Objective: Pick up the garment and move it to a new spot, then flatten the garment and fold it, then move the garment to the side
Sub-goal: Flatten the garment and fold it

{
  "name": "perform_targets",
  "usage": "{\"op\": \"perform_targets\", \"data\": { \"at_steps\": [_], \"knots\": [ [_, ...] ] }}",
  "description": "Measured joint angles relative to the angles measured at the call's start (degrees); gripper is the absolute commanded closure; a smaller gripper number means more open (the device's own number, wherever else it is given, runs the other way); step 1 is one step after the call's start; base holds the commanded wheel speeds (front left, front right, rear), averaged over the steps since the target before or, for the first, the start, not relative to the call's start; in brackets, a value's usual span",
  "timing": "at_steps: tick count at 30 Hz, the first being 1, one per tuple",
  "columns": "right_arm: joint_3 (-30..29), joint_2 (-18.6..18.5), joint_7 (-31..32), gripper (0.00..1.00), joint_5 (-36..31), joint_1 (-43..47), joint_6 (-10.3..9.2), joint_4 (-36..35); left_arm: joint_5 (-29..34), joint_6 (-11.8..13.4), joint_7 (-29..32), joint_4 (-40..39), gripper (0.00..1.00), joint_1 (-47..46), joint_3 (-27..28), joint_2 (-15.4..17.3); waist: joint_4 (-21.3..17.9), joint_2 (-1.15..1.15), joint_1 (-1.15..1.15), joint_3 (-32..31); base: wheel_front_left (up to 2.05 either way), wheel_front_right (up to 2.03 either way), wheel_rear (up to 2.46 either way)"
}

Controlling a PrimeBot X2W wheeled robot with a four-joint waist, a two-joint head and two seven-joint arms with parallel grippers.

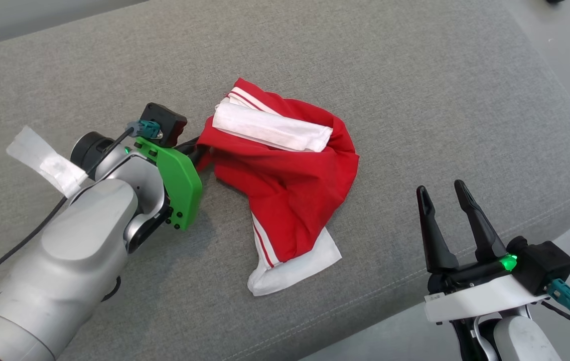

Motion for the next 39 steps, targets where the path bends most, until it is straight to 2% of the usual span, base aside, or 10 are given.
{"op": "perform_targets", "data": {
  "at_steps": [6, 11, 15, 16, 17, 21, 26, 30, 34, 39],
  "knots": [
    [-1.04, 0.02, -0.01, 0.0, 0.35, 1.18, 0.0, 0.3, 0.96, 0.91, 2.14, -3.19, 1.0, -0.4, -1.31, 1.93, 2.25, 0.0, 0.0, -0.49, 0.0, 0.0, 0.0],
    [-1.8, 0.03, -0.02, 0.0, 0.14, 1.36, 0.0, 0.56, 2.49, 4.89, 4.76, -11.65, 1.0, 1.23, -1.82, 7.89, 4.94, 0.0, 0.0, -0.95, 0.0, 0.0, 0.0],
    [-2.47, 0.03, -0.09, 0.0, -0.02, 1.43, 0.0, 0.57, 3.07, 10.49, 6.66, -20.83, 1.0, 4.9, -1.0, 15.0, 7.17, 0.0, 0.0, -1.16, 0.0, 0.0, 0.0],
    [-2.47, 0.03, -0.09, 0.0, -0.02, 1.43, 0.0, 0.57, 3.07, 10.49, 6.66, -20.83, 1.0, 4.9, -1.0, 15.0, 7.17, 0.0, 0.0, -1.16, 0.0, 0.0, 0.0],
    [-2.69, 0.03, -0.09, 0.0, -0.02, 1.49, 0.0, 0.55, 3.04, 11.89, 7.19, -23.28, 1.0, 6.06, -0.71, 16.78, 7.69, 0.0, 0.0, -1.19, 0.0, 0.0, 0.0],
    [-3.13, 0.03, -0.09, 0.0, -0.1, 1.71, 0.0, 0.86, 1.18, 18.57, 8.43, -32.62, 1.0, 12.29, 1.04, 23.02, 9.65, 0.0, 0.0, -1.17, 0.0, 0.0, 0.0],
    [-3.1, 0.04, 0.02, 0.0, -0.3, 1.65, 0.0, 0.85, -2.86, 26.1, 7.99, -39.73, 1.0, 20.23, 3.52, 28.33, 11.7, 0.0, -0.01, -0.75, 0.0, 0.0, 0.0],
    [-3.38, 0.04, 0.36, 0.0, -0.56, 1.26, 0.0, 0.75, -6.86, 30.88, 5.37, -41.73, 1.0, 25.98, 6.36, 30.4, 12.86, 0.0, 0.0, -0.26, 0.0, 0.0, 0.0],
    [-3.77, 0.05, 0.67, 0.0, -0.81, 1.1, 0.0, 0.65, -11.56, 34.1, 1.66, -41.06, 1.0, 30.95, 9.67, 30.53, 13.55, 0.0, 0.0, 0.16, 0.0, 0.0, 0.0],
    [-4.43, 0.04, 1.09, 0.0, -0.85, 1.01, 0.0, 0.63, -14.4, 34.87, -3.93, -38.01, 1.0, 33.86, 12.61, 28.15, 14.18, 0.0, 0.0, 0.27, 0.0, 0.0, 0.0]
  ]
}}
